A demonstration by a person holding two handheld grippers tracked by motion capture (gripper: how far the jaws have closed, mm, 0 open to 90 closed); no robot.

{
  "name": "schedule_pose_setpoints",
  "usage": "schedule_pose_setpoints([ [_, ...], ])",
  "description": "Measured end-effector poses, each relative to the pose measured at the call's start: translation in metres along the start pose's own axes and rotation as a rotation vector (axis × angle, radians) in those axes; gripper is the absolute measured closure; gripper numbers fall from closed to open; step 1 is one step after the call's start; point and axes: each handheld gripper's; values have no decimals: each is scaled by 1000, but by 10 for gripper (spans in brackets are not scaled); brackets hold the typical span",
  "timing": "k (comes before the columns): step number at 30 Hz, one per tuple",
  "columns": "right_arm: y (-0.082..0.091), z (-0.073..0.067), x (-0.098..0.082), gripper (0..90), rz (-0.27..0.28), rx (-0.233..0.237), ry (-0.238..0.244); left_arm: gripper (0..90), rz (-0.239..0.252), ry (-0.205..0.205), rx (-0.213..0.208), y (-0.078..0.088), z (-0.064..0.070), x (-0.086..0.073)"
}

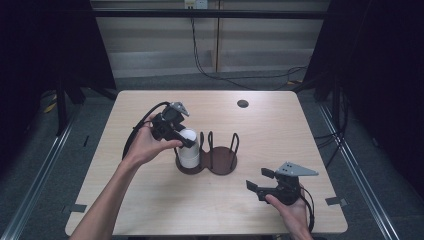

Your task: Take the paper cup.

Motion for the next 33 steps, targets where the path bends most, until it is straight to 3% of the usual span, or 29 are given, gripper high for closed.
schedule_pose_setpoints([
  [3,0,-1,0,211,-1,1,3,317,-21,15,-15,-2,-1,0],
  [10,1,0,0,211,-2,-3,0,307,-100,-10,-5,-11,2,10],
  [20,0,0,0,211,-6,-7,1,340,-99,-13,-7,-10,1,13],
  [22,0,0,0,211,-6,-8,1,343,-88,5,3,-11,2,13],
  [33,0,0,0,211,-7,-6,-2,352,-80,17,-11,-7,1,14],
])
Point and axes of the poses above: each handheld gripper's, and its own axes: y roughly backward along the jaws, x roughly out of its top, z roughly to its right, and after that the axes turned 14 degrees about -y, right-handed
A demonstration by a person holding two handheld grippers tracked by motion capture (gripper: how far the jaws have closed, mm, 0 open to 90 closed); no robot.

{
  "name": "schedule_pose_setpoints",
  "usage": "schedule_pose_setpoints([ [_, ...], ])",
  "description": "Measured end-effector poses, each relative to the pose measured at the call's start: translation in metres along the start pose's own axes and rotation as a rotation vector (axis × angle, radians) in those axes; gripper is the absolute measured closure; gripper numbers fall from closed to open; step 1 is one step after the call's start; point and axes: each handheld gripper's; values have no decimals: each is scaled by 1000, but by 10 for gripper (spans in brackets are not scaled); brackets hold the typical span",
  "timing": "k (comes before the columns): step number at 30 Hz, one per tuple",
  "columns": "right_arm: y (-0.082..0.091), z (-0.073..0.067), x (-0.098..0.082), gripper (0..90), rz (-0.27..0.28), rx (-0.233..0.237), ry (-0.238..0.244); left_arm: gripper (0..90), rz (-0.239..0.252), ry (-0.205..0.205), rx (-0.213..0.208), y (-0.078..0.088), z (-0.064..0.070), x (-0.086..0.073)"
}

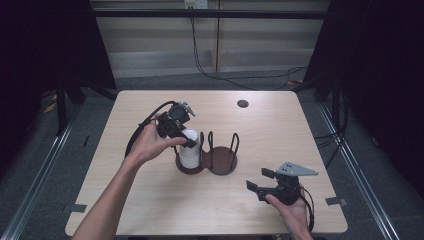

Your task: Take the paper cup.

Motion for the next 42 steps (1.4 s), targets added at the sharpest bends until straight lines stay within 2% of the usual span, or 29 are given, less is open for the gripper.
schedule_pose_setpoints([
  [2,0,0,0,211,0,-2,0,354,-6,-7,10,1,0,1],
  [10,0,0,0,211,2,1,-2,359,6,-15,8,8,-1,1],
  [14,0,0,0,211,1,0,0,360,26,5,13,11,0,1],
  [16,0,0,0,211,1,0,0,361,21,0,7,13,0,0],
  [18,0,0,0,211,2,0,-2,363,36,16,16,16,0,-1],
  [20,0,0,0,211,2,0,-1,364,39,11,16,17,-2,-1],
  [24,0,1,0,209,5,-6,-5,367,61,35,14,22,-2,-2],
  [28,1,1,0,208,5,-10,-10,368,62,27,36,26,-2,-4],
  [30,0,1,0,208,5,-8,-7,369,63,21,26,27,-3,-4],
  [31,0,1,0,209,6,-11,-5,370,75,33,17,28,-2,-5],
  [34,0,0,0,208,5,-9,-5,372,75,24,32,29,-3,-6],
  [40,0,0,0,208,4,-11,-5,373,88,20,25,31,-2,-6],
  [42,0,0,0,209,4,-11,-6,373,101,30,30,32,-2,-5],
])
Point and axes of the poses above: each handheld gripper's, and its own axes: y roughly backward along the jaws, x roughly out of its top, z roughly to its right, and after that the axes turned 14 degrees about -y, right-handed
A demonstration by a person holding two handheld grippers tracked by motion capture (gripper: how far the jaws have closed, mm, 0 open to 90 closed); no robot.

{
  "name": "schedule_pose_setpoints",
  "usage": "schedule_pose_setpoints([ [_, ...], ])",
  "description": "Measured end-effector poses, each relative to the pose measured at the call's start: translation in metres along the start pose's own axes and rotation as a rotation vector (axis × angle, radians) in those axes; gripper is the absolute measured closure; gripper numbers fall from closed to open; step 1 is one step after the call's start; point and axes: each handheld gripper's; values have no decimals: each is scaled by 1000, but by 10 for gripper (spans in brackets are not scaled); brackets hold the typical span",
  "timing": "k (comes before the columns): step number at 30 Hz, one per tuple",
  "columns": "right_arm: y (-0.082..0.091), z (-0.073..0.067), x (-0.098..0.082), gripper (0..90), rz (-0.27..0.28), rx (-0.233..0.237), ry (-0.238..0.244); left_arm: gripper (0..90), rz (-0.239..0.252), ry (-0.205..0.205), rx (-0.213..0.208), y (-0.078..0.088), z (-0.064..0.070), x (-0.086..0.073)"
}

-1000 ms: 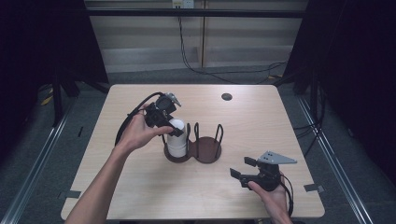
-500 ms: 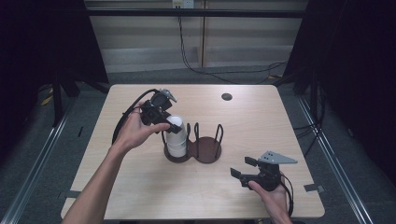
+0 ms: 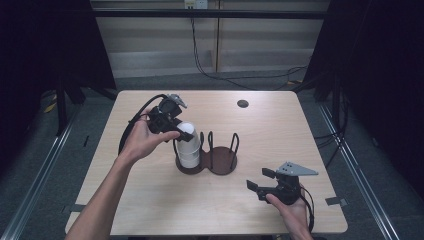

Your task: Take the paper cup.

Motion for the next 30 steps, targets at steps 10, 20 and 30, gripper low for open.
schedule_pose_setpoints([
  [10,-1,-1,0,206,-4,3,3,373,6,-2,11,4,2,0],
  [20,0,0,0,206,0,4,2,373,60,17,28,12,4,2],
  [30,-1,0,0,205,-1,2,1,373,103,6,45,23,4,-1],
])
Point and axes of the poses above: each handheld gripper's, and its own axes: y roughly backward along the jaws, x roughly out of its top, z roughly to its right, and after that the axes turned 14 degrees about -y, right-handed
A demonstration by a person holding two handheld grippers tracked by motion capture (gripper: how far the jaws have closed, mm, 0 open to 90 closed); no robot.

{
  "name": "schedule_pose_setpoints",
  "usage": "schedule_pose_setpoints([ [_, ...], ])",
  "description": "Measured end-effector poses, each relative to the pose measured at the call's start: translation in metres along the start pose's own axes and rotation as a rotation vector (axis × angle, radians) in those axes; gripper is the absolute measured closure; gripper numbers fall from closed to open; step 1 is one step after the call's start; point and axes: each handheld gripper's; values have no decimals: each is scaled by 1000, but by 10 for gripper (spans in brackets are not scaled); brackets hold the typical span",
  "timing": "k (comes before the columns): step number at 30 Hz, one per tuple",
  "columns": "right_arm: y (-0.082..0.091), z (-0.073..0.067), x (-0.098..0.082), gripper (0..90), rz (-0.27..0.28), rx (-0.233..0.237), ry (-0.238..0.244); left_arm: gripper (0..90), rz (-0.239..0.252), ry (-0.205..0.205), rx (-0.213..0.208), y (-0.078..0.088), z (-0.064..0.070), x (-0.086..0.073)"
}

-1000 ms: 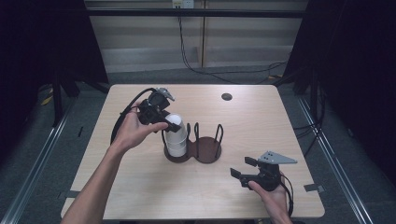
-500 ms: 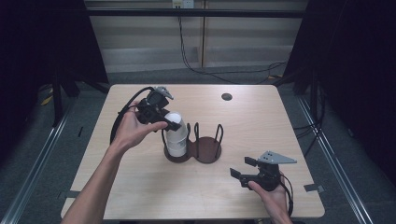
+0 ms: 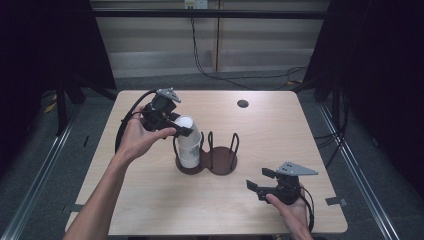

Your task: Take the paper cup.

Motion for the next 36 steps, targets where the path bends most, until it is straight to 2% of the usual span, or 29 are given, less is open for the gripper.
schedule_pose_setpoints([
  [14,0,0,0,204,1,-1,1,372,110,39,12,17,1,-8],
  [19,0,0,0,203,3,0,0,373,134,52,21,20,2,-13],
  [21,0,0,0,204,2,0,1,373,161,64,27,22,4,-16],
  [22,0,0,0,203,2,1,1,373,174,56,37,23,4,-18],
  [24,0,-1,0,203,2,1,1,373,227,74,30,28,4,-25],
  [29,-1,0,0,203,2,-1,-5,373,251,97,42,32,4,-32],
  [31,-1,-1,0,202,1,-2,2,373,267,112,33,32,4,-36],
  [36,0,-1,0,198,2,7,2,373,293,102,45,38,7,-40],
])
Point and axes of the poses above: each handheld gripper's, and its own axes: y roughly backward along the jaws, x roughly out of its top, z roughly to its right, and after that the axes turned 14 degrees about -y, right-handed
